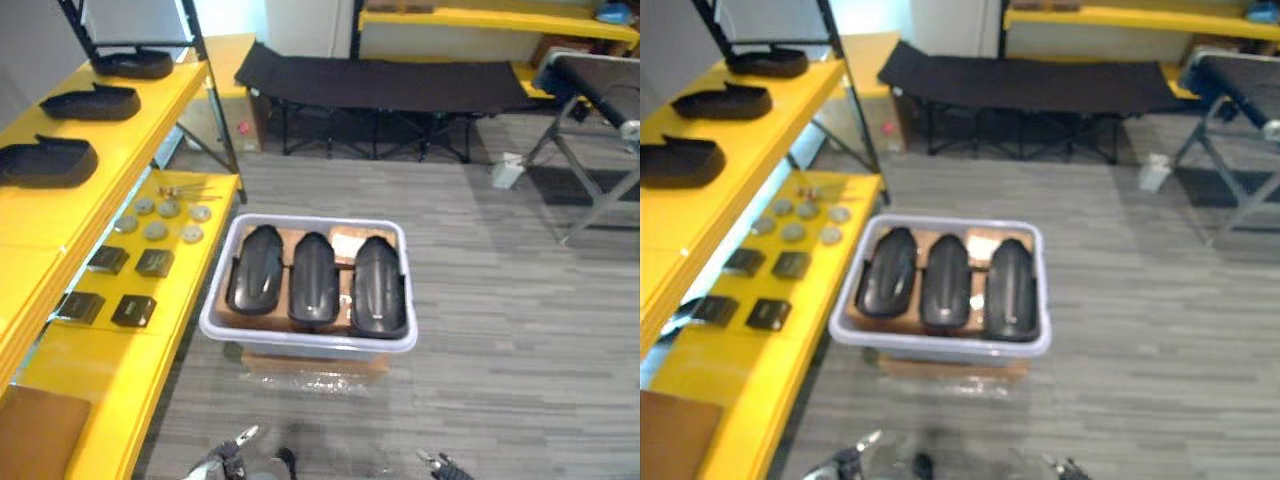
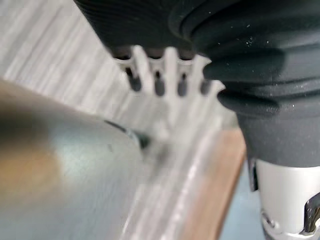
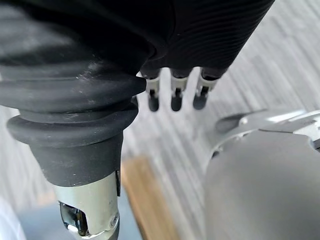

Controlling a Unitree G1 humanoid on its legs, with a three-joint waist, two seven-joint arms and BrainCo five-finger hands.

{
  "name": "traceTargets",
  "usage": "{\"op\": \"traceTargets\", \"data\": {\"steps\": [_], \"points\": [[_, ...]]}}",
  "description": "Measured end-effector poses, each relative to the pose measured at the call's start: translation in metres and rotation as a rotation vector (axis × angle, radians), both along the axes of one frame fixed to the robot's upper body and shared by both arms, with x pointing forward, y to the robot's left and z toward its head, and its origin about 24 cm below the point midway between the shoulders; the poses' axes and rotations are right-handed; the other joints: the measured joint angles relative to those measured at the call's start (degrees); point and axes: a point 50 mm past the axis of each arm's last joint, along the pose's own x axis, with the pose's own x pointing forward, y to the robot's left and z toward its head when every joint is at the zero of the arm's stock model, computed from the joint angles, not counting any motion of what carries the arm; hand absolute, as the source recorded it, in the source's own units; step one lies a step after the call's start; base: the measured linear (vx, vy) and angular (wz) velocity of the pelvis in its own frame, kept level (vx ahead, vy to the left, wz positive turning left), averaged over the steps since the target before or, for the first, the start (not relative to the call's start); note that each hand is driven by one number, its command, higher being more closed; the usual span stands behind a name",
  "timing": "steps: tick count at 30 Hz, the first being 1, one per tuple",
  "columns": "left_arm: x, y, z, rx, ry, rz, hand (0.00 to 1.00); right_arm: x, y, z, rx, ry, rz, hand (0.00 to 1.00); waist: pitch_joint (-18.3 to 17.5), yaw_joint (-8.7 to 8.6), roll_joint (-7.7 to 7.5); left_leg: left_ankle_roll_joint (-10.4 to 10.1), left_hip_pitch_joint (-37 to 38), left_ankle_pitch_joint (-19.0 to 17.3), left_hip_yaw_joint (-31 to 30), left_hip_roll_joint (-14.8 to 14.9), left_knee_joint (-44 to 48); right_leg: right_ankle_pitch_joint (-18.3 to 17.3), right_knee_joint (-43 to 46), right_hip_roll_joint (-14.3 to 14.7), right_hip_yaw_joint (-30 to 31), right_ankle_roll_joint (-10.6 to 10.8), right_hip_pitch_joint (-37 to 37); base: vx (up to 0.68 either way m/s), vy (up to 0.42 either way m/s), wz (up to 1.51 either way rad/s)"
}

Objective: Walk over and take plastic housings, then place them on the shelf

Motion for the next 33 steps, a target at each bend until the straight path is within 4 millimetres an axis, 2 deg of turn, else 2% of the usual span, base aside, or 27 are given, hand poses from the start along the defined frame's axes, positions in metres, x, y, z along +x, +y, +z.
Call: {"op": "traceTargets", "data": {"steps": [1, 2, 3, 4, 6, 8, 9, 11, 12, 13, 14, 15, 16, 17, 20, 22, 23, 25, 27, 30, 32, 33], "points": [[0.000, 0.000, 0.000, 0.005, 0.001, -0.014, 0.00, 0.007, 0.005, 0.003, -0.011, -0.045, 0.098, 0.00, 0.0, -0.02, -0.01, 0.1, 0.2, 0.0, -0.2, 0.0, -0.4, 0.2, 0.1, 0.0, -0.5, 0.4, 0.1, 0.15, 0.064, 0.27], [0.001, 0.000, 0.001, 0.019, 0.009, -0.051, 0.00, 0.021, 0.018, 0.011, -0.012, -0.141, 0.281, 0.00, -0.2, -0.13, -0.36, 0.1, 0.1, 0.0, -0.9, -0.1, -0.7, 0.4, 0.4, 0.0, -0.8, 0.6, -0.1, 0.08, 0.025, 0.22], [0.001, 0.001, 0.001, 0.031, 0.014, -0.075, 0.00, 0.030, 0.027, 0.017, -0.004, -0.200, 0.377, 0.00, -0.3, -0.15, -0.63, 0.1, 0.0, 0.1, -1.1, -0.1, -1.0, 0.5, 0.7, 0.0, -0.8, 0.7, -0.2, 0.11, 0.018, 0.26], [0.002, 0.004, 0.002, 0.050, 0.021, -0.103, 0.00, 0.047, 0.057, 0.035, 0.049, -0.346, 0.609, 0.00, -0.8, -0.08, -1.43, 0.4, -0.1, 0.4, -1.6, -0.1, -1.6, 0.6, 1.0, 0.2, -0.9, 0.8, -0.7, 0.09, 0.002, 0.19], [0.001, 0.005, 0.002, 0.068, 0.038, -0.113, 0.00, 0.059, 0.090, 0.057, 0.114, -0.496, 0.840, 0.00, -1.3, -0.15, -2.22, 0.5, -0.9, 0.6, -2.9, 0.0, -1.7, 1.0, 0.9, 0.4, -1.4, 1.2, -0.9, 0.08, -0.018, 0.33], [0.005, 0.004, 0.003, 0.068, 0.023, -0.141, 0.00, 0.066, 0.139, 0.092, 0.241, -0.703, 1.110, 0.00, -1.5, 0.48, -2.39, 0.5, -1.6, 0.8, -4.4, 0.6, -1.6, 2.6, 0.9, 1.2, -2.3, 0.1, -0.7, 0.11, -0.024, 0.49], [0.006, 0.004, 0.004, 0.071, 0.018, -0.158, 0.00, 0.067, 0.149, 0.101, 0.266, -0.746, 1.167, 0.00, -1.5, 0.70, -2.26, 0.5, -1.6, 0.8, -4.5, 1.0, -1.6, 3.3, 0.9, 1.7, -2.2, -0.1, -0.7, 0.14, 0.007, 0.27], [0.010, 0.004, 0.005, 0.084, 0.003, -0.202, 0.00, 0.074, 0.176, 0.139, 0.338, -0.929, 1.318, 0.00, -1.4, 1.87, -1.89, 0.5, -0.9, 0.8, -4.6, 2.8, -0.9, 4.6, 4.8, 2.7, -1.7, -0.4, -2.0, 0.11, 0.014, 0.02], [0.009, 0.003, 0.005, 0.082, 0.005, -0.204, 0.00, 0.077, 0.180, 0.149, 0.346, -0.974, 1.337, 0.00, -1.2, 1.91, -1.53, 0.5, -0.6, 0.8, -4.5, 3.3, -0.6, 4.0, 6.3, 2.7, -1.3, -0.9, -3.0, 0.06, 0.004, -0.15], [0.007, 0.007, 0.004, 0.085, 0.015, -0.201, 0.00, 0.083, 0.185, 0.169, 0.380, -1.060, 1.343, 0.00, -1.4, 2.08, -1.83, 0.5, 0.0, 0.8, -4.0, 3.8, 0.0, 0.1, 4.0, 3.4, -0.2, -2.0, -2.8, 0.04, 0.002, -0.25], [0.006, 0.009, 0.004, 0.087, 0.021, -0.211, 0.00, 0.093, 0.186, 0.192, 0.395, -1.153, 1.346, 0.00, -1.5, 2.03, -2.10, 0.5, 0.5, 0.7, -3.8, 4.0, 0.2, 0.0, 0.6, 3.4, -0.2, -2.6, -3.1, 0.00, -0.027, -0.25], [0.006, 0.009, 0.004, 0.093, 0.021, -0.232, 0.00, 0.097, 0.187, 0.203, 0.400, -1.198, 1.342, 0.00, -1.5, 1.95, -2.30, 0.2, 0.7, 0.5, -3.6, 3.8, 0.5, 0.7, -0.5, 3.2, -0.2, -2.5, -3.5, -0.04, -0.048, -0.25], [0.008, 0.014, 0.006, 0.108, 0.019, -0.258, 0.00, 0.105, 0.189, 0.224, 0.403, -1.286, 1.336, 0.00, -1.7, 1.88, -3.30, -0.4, 0.2, -1.2, -2.7, 3.1, 2.1, 5.1, 1.9, 1.6, -0.4, -2.0, -6.0, -0.04, -0.075, -0.18], [0.008, 0.014, 0.006, 0.119, 0.022, -0.279, 0.00, 0.113, 0.188, 0.243, 0.382, -1.364, 1.338, 0.00, -1.1, 1.99, -1.97, -1.0, 0.1, -4.4, -2.7, 4.2, 4.1, 3.2, 3.7, 2.1, -0.1, -2.0, -6.1, -0.03, -0.062, -0.23], [0.000, 0.019, 0.004, 0.128, 0.059, -0.274, 0.00, 0.130, 0.181, 0.271, 0.345, -1.450, 1.237, 0.00, -0.3, 2.26, -0.75, -1.3, 0.0, -4.8, -2.6, 5.5, 5.8, 3.2, 5.9, 2.7, -0.5, -2.2, -6.6, -0.07, -0.069, -0.10], [-0.018, 0.022, -0.001, 0.122, 0.107, -0.256, 0.00, 0.153, 0.159, 0.301, 0.238, -1.538, 1.047, 0.00, -0.4, 2.14, -0.62, -1.4, -0.1, -4.8, -3.1, 6.1, 5.7, 3.7, 6.3, 3.5, -0.2, -2.8, -6.8, -0.07, -0.049, 0.08], [-0.022, 0.022, -0.001, 0.122, 0.116, -0.253, 0.00, 0.159, 0.152, 0.308, 0.210, -1.554, 0.989, 0.00, -0.4, 2.08, -0.71, -1.4, -0.4, -4.8, -3.3, 6.2, 5.7, 4.1, 5.7, 3.8, -0.1, -3.1, -6.8, -0.09, -0.037, 0.12], [-0.030, 0.024, -0.002, 0.129, 0.130, -0.250, 0.00, 0.179, 0.123, 0.329, 0.122, -1.587, 0.733, 0.00, -0.8, 2.33, -1.36, -1.9, -2.3, -4.4, -4.3, 6.4, 6.0, 6.1, 2.0, 4.5, 0.1, -2.3, -6.3, -0.08, -0.020, 0.18], [-0.036, 0.024, -0.003, 0.136, 0.133, -0.256, 0.00, 0.189, 0.106, 0.331, 0.063, -1.556, 0.575, 0.00, -0.8, 2.48, -1.39, -2.0, -2.6, -4.3, -4.4, 6.2, 7.2, 6.5, 0.0, 4.5, -0.1, -2.3, -4.9, -0.05, -0.005, 0.10], [-0.037, 0.024, -0.004, 0.131, 0.122, -0.255, 0.00, 0.191, 0.084, 0.322, -0.001, -1.511, 0.406, 0.00, -0.9, 2.59, -1.40, -2.0, -3.0, -4.3, -4.4, 5.9, 7.4, 6.6, -1.3, 4.5, -0.1, -2.3, -4.6, -0.06, -0.015, 0.01], [-0.037, 0.024, -0.003, 0.153, 0.106, -0.283, 0.00, 0.191, 0.051, 0.313, -0.091, -1.468, 0.187, 0.00, -0.8, 2.20, -1.37, -2.1, -4.0, -3.7, -4.3, 5.6, 6.4, 6.6, -2.6, 4.4, 0.4, -2.3, -5.0, -0.11, -0.030, -0.04], [-0.037, 0.025, -0.003, 0.156, 0.100, -0.284, 0.00, 0.191, 0.043, 0.314, -0.115, -1.466, 0.132, 0.00, -0.5, 2.06, -1.55, -2.1, -4.0, -3.5, -4.2, 5.4, 5.9, 6.6, -2.9, 4.3, 0.9, -2.3, -5.1, -0.15, -0.027, -0.10]]}}
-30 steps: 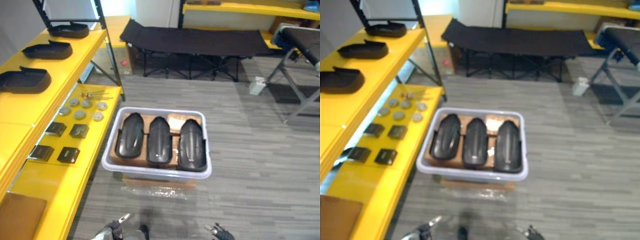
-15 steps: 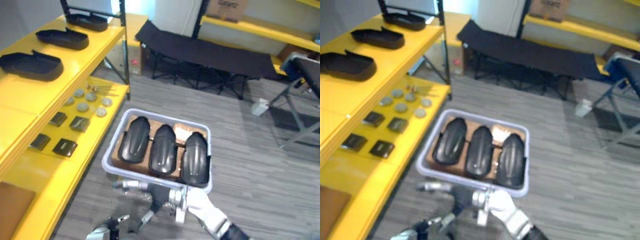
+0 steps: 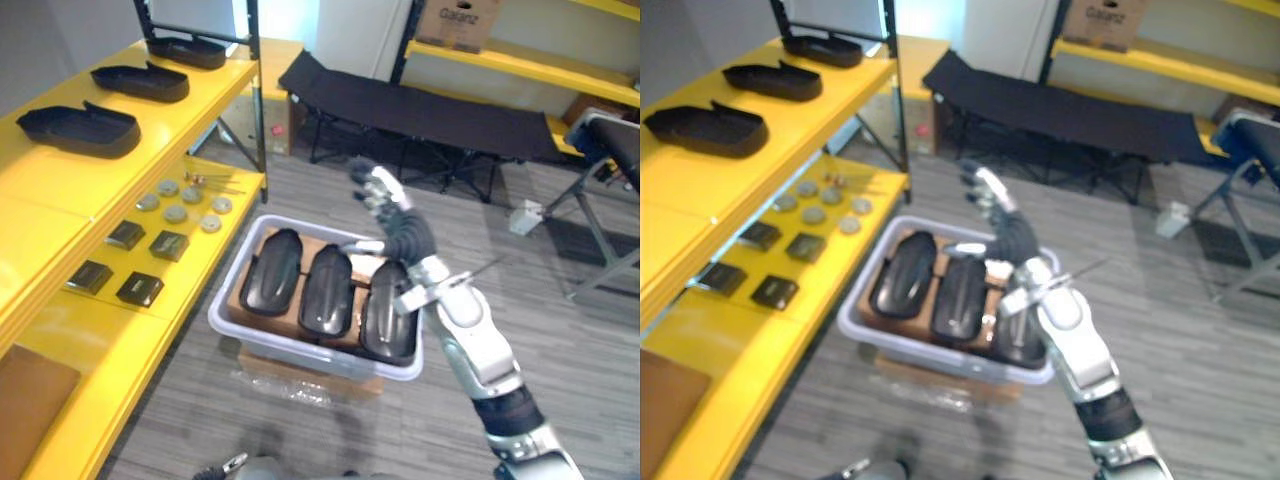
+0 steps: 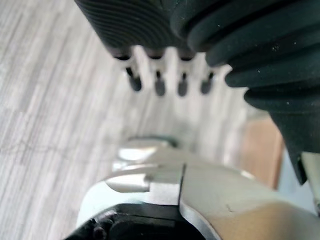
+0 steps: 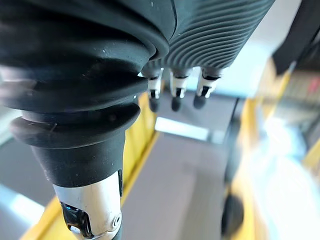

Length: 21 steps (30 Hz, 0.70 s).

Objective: Walk over and take plastic housings, then place them on the shelf

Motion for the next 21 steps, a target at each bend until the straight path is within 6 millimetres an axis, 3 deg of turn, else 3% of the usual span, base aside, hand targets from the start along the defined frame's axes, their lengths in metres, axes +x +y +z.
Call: {"op": "traceTargets", "data": {"steps": [4, 7, 10, 14, 21], "points": [[0.023, 0.002, 0.006, 0.012, -0.104, -0.014, 0.00, -0.003, -0.061, 0.017, 0.107, -0.078, -0.365, 0.00, 4.7, -0.68, 0.16, -0.6, -5.8, 1.8, 1.6, 0.0, -0.3, -0.4, -0.9, 0.0, 2.1, -0.4, -6.2, -0.17, -0.049, -0.21], [0.038, 0.001, 0.012, 0.027, -0.179, -0.017, 0.00, -0.006, -0.094, 0.013, 0.170, -0.065, -0.537, 0.00, 9.1, -1.99, 0.70, -0.5, -7.9, 4.1, 1.7, 0.2, -1.1, 0.1, 0.6, 0.0, 1.8, -0.3, -9.6, -0.10, -0.039, 0.00], [0.056, 0.005, 0.019, 0.049, -0.241, -0.036, 0.00, -0.009, -0.113, 0.006, 0.234, -0.049, -0.642, 0.00, 12.2, -1.81, 0.01, -0.5, -10.1, 4.1, 1.5, 0.4, 0.3, 0.2, 1.3, 0.0, 1.6, -0.2, -10.9, -0.02, 0.006, 0.08], [0.073, 0.011, 0.028, 0.094, -0.298, -0.039, 0.00, -0.009, -0.124, -0.002, 0.286, -0.053, -0.699, 0.00, 13.4, -1.46, -1.23, 0.2, -14.2, 3.7, 1.3, 0.4, 4.1, 0.4, 2.3, -0.3, 1.5, 0.0, -13.6, 0.04, 0.053, 0.11], [0.091, 0.006, 0.035, 0.094, -0.372, -0.015, 0.00, 0.014, -0.144, -0.007, 0.363, -0.002, -0.773, 0.00, 15.2, -0.11, 0.04, 1.4, -19.5, 0.4, 0.1, 0.2, 10.7, 0.2, 4.4, -0.9, 1.4, 0.5, -16.3, -0.01, 0.079, 0.07]]}}
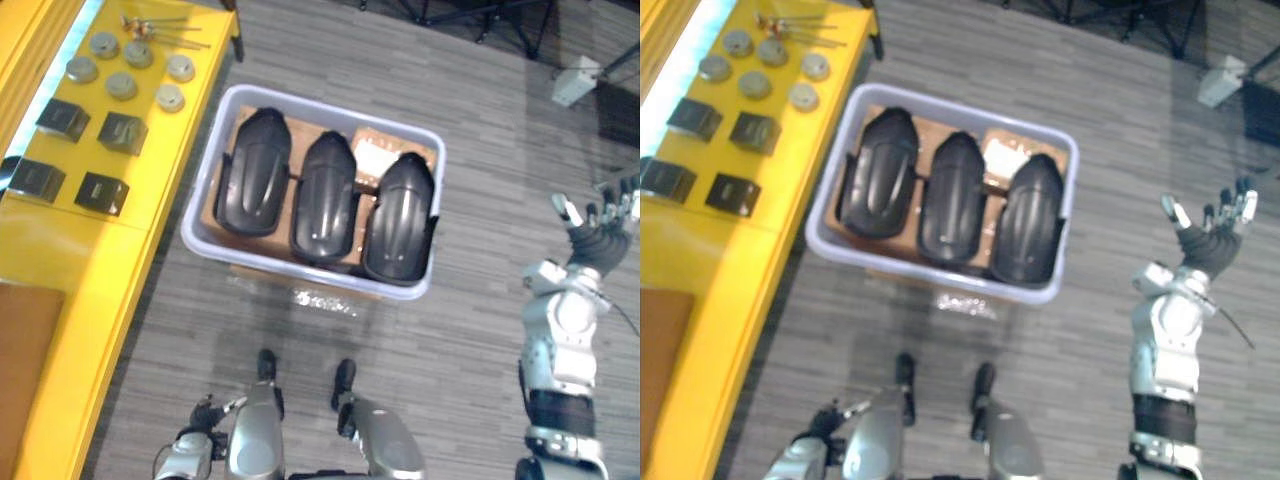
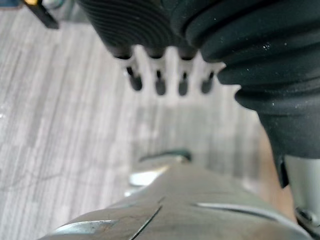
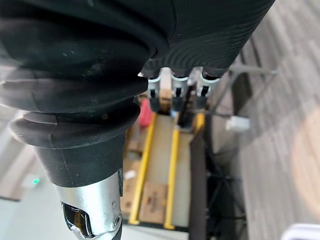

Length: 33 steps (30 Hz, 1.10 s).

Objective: Walk over and take plastic housings, then place them on the shelf

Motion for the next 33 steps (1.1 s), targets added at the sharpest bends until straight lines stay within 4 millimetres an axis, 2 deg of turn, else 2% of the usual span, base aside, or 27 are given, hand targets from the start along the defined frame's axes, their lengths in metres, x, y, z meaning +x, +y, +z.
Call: {"op": "traceTargets", "data": {"steps": [4, 11, 17, 22, 26, 33], "points": [[0.005, -0.001, 0.002, 0.002, -0.020, 0.011, 0.00, 0.008, -0.015, -0.001, 0.007, 0.057, -0.043, 0.00, 1.0, 0.21, 0.45, 0.6, -2.1, -0.4, -0.3, -0.7, 1.4, -0.3, 1.5, -0.9, -0.1, 0.5, -1.8, -0.04, 0.069, 0.06], [0.014, -0.010, 0.003, -0.020, -0.032, -0.004, 0.00, 0.018, -0.036, -0.015, 0.043, 0.213, -0.102, 0.00, 2.0, 0.21, 2.19, 1.5, -4.8, -0.4, -1.8, -1.9, 2.5, -0.8, 3.0, -2.0, -1.3, 0.8, -3.8, -0.04, 0.045, 0.11], [0.018, -0.014, 0.004, -0.021, -0.051, -0.032, 0.00, 0.033, -0.037, -0.007, 0.042, 0.255, -0.097, 0.00, 2.2, 0.80, 2.70, 2.1, -5.6, 0.4, -1.8, -2.8, 2.2, -0.8, 3.5, -2.9, -1.4, 0.8, -5.0, 0.01, 0.024, 0.04], [0.022, -0.023, 0.005, -0.061, -0.078, -0.028, 0.00, 0.040, -0.040, 0.000, -0.002, 0.301, -0.091, 0.00, 2.4, 1.68, 3.97, 2.3, -6.2, 0.6, -2.1, -3.3, 2.3, -0.8, 3.6, -3.2, -1.6, 0.8, -5.4, 0.01, 0.020, 0.04], [0.024, -0.029, 0.005, -0.072, -0.078, -0.056, 0.00, 0.046, -0.044, 0.012, -0.032, 0.321, -0.095, 0.00, 2.7, 2.13, 5.94, 2.7, -6.5, 0.8, -2.3, -3.8, 2.2, -0.8, 4.0, -3.7, -2.0, 0.8, -5.7, -0.01, 0.025, 0.06], [0.025, -0.032, 0.005, -0.076, -0.077, -0.069, 0.00, 0.056, -0.041, 0.013, -0.064, 0.418, -0.055, 0.00, 2.8, 2.71, 6.67, 2.9, -7.7, 1.1, -3.1, -4.2, 2.5, -1.0, 5.1, -4.2, -3.0, 1.1, -6.8, -0.02, 0.017, 0.07]]}}
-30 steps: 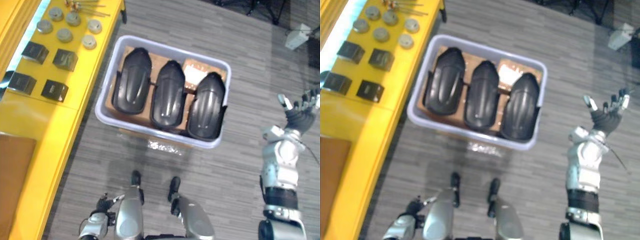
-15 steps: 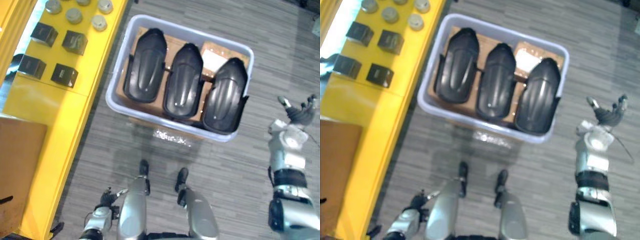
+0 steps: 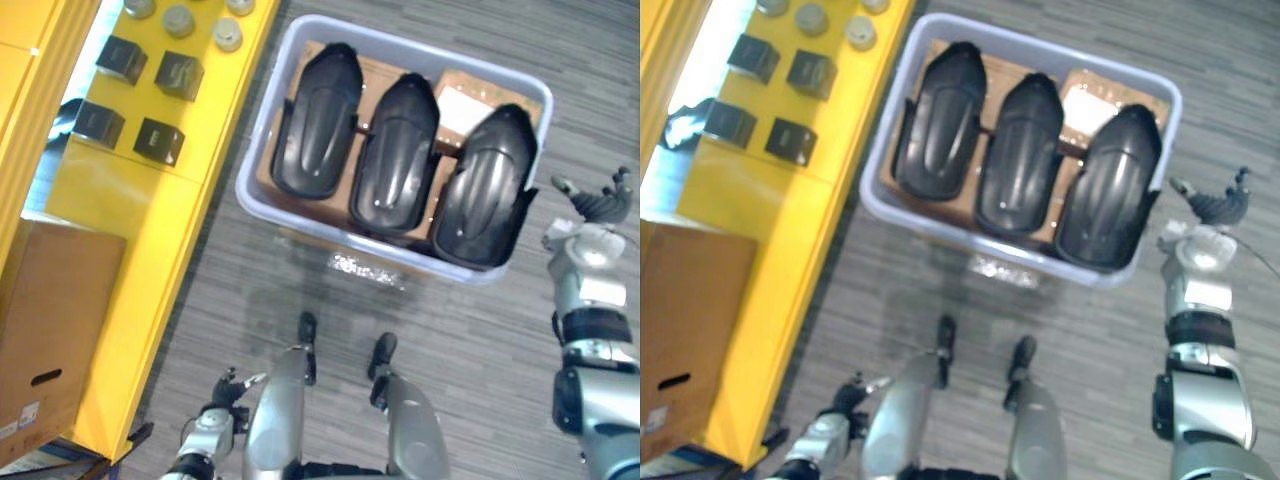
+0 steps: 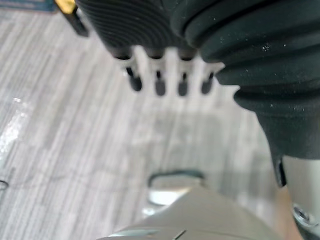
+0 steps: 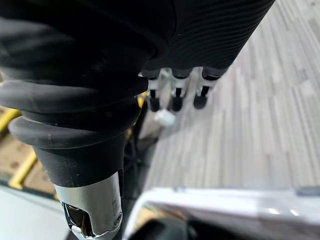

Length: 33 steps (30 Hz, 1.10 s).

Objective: Walk over and take plastic housings, then place them on the shelf

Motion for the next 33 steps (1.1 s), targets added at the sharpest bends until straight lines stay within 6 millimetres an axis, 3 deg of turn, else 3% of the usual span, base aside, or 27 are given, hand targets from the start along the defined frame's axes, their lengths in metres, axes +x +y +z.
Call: {"op": "traceTargets", "data": {"steps": [5, 20, 21, 23, 33], "points": [[-0.001, -0.010, -0.003, -0.032, 0.014, -0.011, 0.00, 0.002, -0.005, 0.003, -0.023, 0.062, 0.018, 0.00, 0.1, 0.49, 2.56, 0.6, -0.5, 0.9, -0.2, -1.1, -0.3, -0.4, 1.4, -1.0, -0.2, 0.6, -0.9, -0.03, 0.029, 0.08], [-0.004, -0.020, -0.006, -0.085, 0.006, -0.026, 0.00, 0.007, -0.005, -0.010, -0.050, 0.273, 0.059, 0.00, -0.2, 0.90, 4.52, 1.0, -2.6, 2.2, -1.3, -2.4, -1.0, -0.9, 3.7, -2.8, -1.7, 0.8, -3.4, -0.01, 0.018, 0.06], [-0.004, -0.020, -0.006, -0.084, 0.006, -0.031, 0.00, 0.007, -0.006, -0.008, -0.049, 0.273, 0.058, 1.00, -0.2, 0.91, 4.60, 1.0, -2.8, 2.2, -1.4, -2.4, -0.9, -0.9, 3.9, -2.8, -1.7, 0.8, -3.7, 0.00, 0.017, 0.03], [-0.003, -0.023, -0.006, -0.090, 0.005, -0.043, 0.00, 0.007, -0.008, -0.003, -0.072, 0.301, 0.043, 1.00, -0.2, 1.06, 5.45, 1.0, -3.4, 2.2, -1.5, -2.4, -0.1, -1.2, 4.7, -2.9, -1.7, 0.7, -4.2, -0.01, 0.017, 0.04], [0.006, -0.030, -0.003, -0.099, -0.026, -0.099, 0.00, 0.000, -0.027, 0.008, -0.120, 0.362, -0.054, 1.00, -0.3, 1.83, 6.94, 0.6, -4.5, 2.4, -1.6, -1.6, 0.6, -2.1, 6.7, -2.6, -1.6, 0.3, -6.0, -0.02, -0.005, -0.02]]}}
